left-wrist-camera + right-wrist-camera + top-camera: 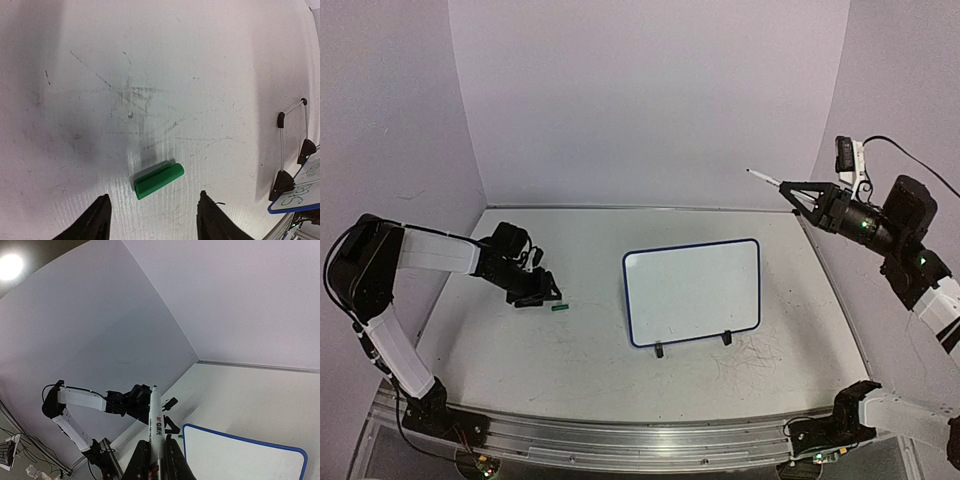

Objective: Write a sentence on the whiteboard
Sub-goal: Place the pen cap at the center of the board, then hold the whiteboard at the center of the board.

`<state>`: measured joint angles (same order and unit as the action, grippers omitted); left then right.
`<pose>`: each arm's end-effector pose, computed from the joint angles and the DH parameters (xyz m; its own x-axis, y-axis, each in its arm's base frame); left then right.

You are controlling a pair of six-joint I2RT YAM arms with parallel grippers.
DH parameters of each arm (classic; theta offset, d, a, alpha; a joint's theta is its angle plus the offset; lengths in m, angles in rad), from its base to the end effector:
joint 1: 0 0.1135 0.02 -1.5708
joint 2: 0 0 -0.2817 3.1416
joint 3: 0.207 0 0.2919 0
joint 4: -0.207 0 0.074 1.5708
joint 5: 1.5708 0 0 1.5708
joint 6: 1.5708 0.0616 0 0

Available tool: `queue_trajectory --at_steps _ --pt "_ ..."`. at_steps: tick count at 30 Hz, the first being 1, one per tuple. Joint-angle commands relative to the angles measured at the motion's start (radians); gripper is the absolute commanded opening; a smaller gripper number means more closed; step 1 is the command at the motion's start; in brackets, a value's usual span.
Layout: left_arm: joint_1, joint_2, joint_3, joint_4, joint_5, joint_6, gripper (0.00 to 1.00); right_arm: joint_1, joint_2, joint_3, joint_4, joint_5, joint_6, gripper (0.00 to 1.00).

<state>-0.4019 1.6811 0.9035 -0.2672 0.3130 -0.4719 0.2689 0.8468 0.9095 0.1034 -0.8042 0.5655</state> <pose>0.3269 -0.1595 0.1211 -0.9428 -0.0692 -0.3262 0.0964 0.8798 -0.4654 0.2098 0.1038 0.4216 -0.3311 0.2943 -0.8965 -0.8192 0.3818 0.4279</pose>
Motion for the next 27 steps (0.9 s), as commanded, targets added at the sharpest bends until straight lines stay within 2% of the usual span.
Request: queue_trajectory --at_steps 1,5,6,7,8,11,14,19,23,27 --pt "0.006 -0.071 0.038 -0.064 -0.071 0.025 0.65 -0.002 0.003 -0.002 0.010 0.039 -0.049 0.02" --pt "0.004 -0.122 0.065 -0.107 -0.129 0.000 0.68 -0.002 0.013 -0.038 0.004 0.065 -0.105 0.13" --pt "0.003 -0.159 0.062 -0.107 -0.134 -0.015 0.69 -0.002 0.020 -0.051 0.006 0.045 -0.120 0.11" --pt "0.002 -0.182 0.056 -0.105 -0.138 -0.040 0.70 -0.002 0.028 -0.062 0.007 0.040 -0.118 0.04" --pt "-0.001 -0.203 0.050 -0.104 -0.141 -0.062 0.71 -0.002 0.034 -0.077 0.011 0.036 -0.111 0.00" --pt "-0.037 -0.260 0.018 -0.083 -0.142 -0.121 0.72 -0.003 0.039 -0.135 0.048 0.013 -0.080 0.00" --pt "-0.122 -0.295 -0.011 -0.034 -0.146 -0.173 0.72 -0.002 0.003 -0.164 0.048 0.074 -0.061 0.00" --pt "-0.257 -0.321 -0.029 0.098 -0.177 -0.229 0.72 -0.004 -0.076 -0.180 0.047 0.168 -0.032 0.00" --pt "-0.273 -0.383 -0.107 0.280 -0.162 -0.258 0.72 -0.004 -0.083 -0.199 0.042 0.184 -0.059 0.00" --pt "-0.273 -0.420 -0.154 0.401 -0.128 -0.248 0.73 -0.004 -0.089 -0.195 0.020 0.174 -0.169 0.00"
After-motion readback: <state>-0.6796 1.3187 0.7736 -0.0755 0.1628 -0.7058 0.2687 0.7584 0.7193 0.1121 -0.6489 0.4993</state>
